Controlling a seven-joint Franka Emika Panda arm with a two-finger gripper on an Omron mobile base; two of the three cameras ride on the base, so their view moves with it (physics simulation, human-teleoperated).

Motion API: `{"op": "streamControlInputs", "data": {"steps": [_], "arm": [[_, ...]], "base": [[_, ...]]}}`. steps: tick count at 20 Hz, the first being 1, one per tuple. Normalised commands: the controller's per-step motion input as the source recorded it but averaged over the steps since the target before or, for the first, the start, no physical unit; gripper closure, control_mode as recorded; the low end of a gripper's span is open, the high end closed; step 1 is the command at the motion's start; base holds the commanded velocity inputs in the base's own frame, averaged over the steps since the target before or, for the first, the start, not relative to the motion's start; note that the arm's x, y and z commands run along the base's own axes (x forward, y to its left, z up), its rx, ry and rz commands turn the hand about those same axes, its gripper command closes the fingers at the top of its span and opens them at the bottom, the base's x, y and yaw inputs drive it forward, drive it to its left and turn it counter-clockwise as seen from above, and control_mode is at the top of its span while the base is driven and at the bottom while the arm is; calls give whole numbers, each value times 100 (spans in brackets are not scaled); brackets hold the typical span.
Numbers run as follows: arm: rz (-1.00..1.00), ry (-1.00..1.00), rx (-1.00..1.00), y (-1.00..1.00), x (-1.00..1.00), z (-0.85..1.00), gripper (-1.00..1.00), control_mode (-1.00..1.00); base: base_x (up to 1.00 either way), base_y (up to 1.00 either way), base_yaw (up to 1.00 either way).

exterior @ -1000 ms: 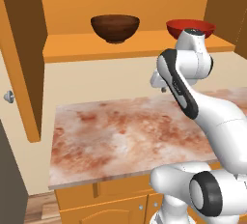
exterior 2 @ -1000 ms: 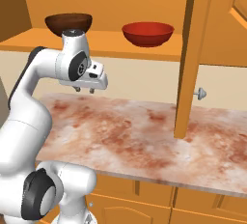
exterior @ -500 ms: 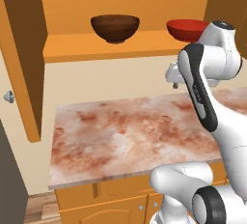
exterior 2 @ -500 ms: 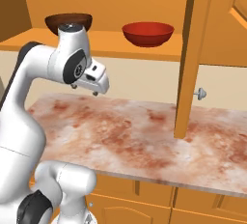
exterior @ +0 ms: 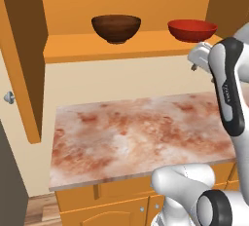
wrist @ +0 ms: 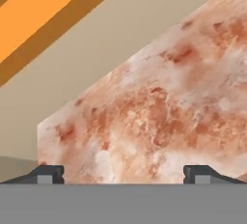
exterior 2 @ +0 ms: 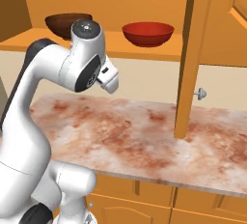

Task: Pick up the bowls from the cabinet and place each bowl in front of a stool on the dining counter.

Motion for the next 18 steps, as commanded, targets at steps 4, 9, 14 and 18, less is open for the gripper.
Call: {"op": "streamControlInputs", "data": {"steps": [4,9,14,18], "arm": [[-27,-15,23,-20,0,41,-100,-100],[-25,-12,20,-13,9,20,-100,-100],[-12,-7,17,-25,13,5,-100,-100],[-15,-1,4,-38,20,32,-100,-100]], "base": [[0,0,0],[0,0,0],[0,0,0],[0,0,0]]}}
